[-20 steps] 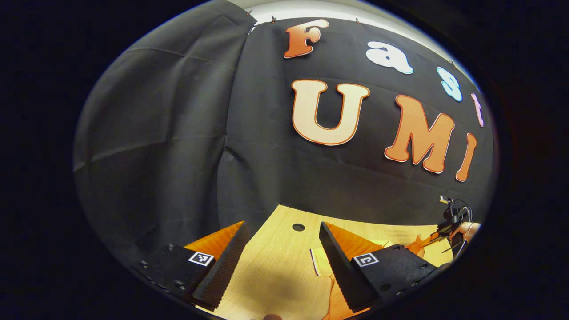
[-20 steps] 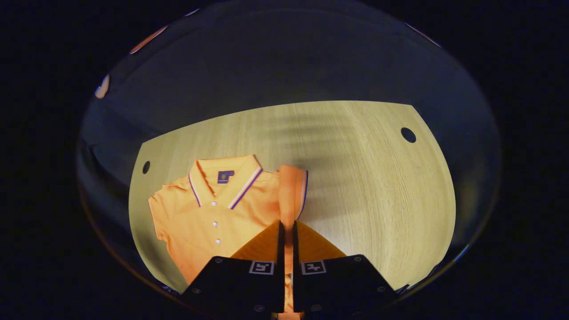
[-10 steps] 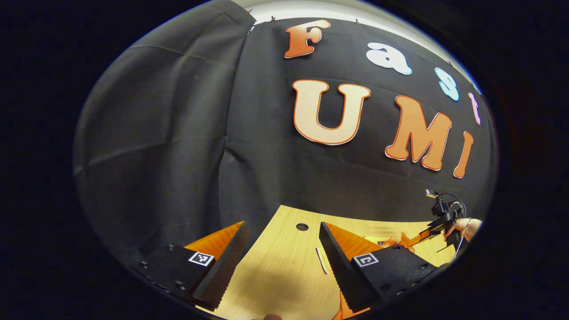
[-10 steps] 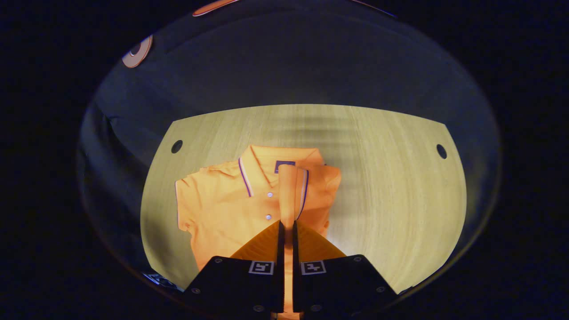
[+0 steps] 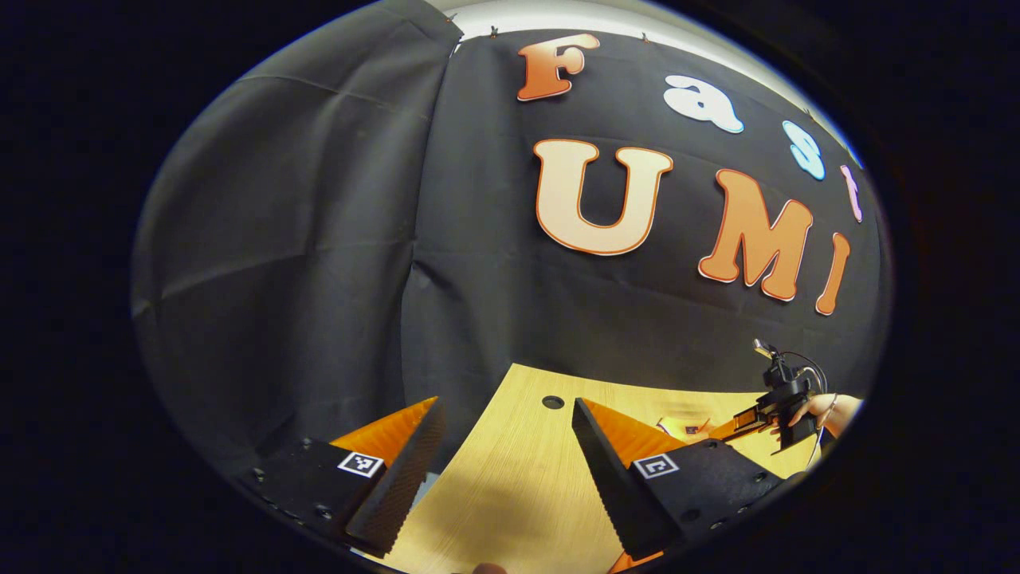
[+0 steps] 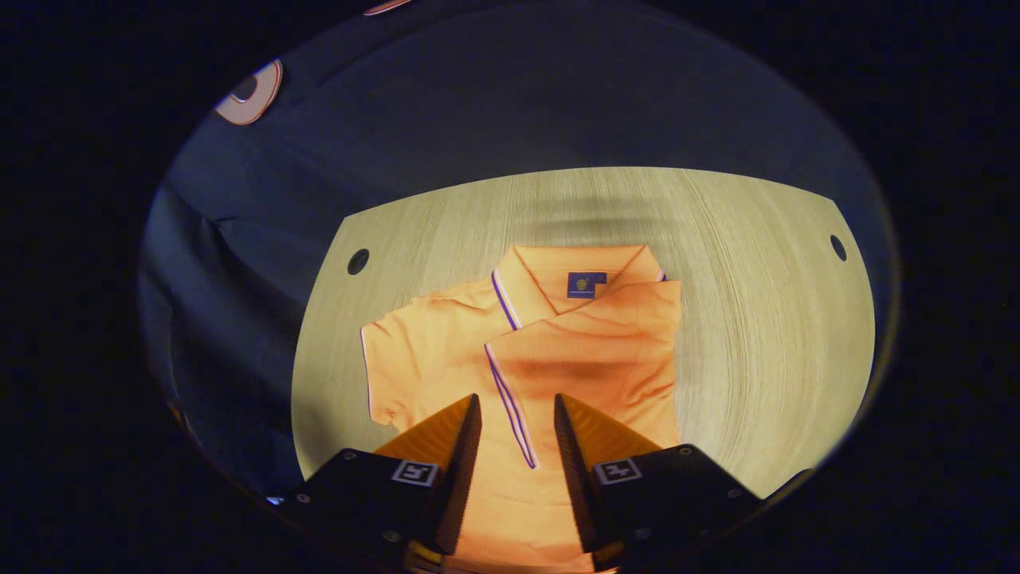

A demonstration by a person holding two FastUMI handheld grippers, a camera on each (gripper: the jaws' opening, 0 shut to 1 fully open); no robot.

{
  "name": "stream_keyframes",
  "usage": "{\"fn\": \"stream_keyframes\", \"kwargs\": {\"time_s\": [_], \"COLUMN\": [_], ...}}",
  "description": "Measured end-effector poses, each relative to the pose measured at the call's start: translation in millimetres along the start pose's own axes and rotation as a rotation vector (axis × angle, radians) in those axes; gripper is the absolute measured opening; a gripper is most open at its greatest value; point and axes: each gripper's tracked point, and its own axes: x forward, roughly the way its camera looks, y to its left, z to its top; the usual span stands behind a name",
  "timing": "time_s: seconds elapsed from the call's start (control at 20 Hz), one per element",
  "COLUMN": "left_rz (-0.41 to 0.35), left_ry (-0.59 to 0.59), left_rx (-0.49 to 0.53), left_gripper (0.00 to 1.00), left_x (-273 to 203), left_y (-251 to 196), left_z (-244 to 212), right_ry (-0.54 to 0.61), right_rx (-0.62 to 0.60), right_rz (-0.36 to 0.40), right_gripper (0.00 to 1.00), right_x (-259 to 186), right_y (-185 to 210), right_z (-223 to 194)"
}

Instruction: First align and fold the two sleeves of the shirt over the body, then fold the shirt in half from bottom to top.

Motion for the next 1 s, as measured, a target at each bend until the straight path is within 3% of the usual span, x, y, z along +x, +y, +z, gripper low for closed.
{"fn": "stream_keyframes", "kwargs": {"time_s": [0.05,0.15,0.25,0.65,1.0], "left_rz": [-0.004,-0.01,-0.024,-0.14,-0.244], "left_ry": [0.003,0.008,0.019,0.114,0.359], "left_rx": [-0.003,-0.004,-0.009,0.007,-0.025], "left_gripper": [0.98,0.98,0.98,0.98,0.98], "left_x": [0,1,1,22,68], "left_y": [-2,-5,-11,-82,-156], "left_z": [-2,-3,-7,-27,-87], "right_ry": [-0.008,-0.048,-0.113,-0.319,-0.482], "right_rx": [-0.008,-0.005,-0.003,-0.009,-0.065], "right_rz": [-0.004,-0.053,-0.101,-0.175,-0.226], "right_gripper": [0.75,0.99,0.99,0.99,0.99], "right_x": [1,-1,-13,-94,-171], "right_y": [1,-7,-19,-55,-94], "right_z": [-1,3,12,26,27]}}
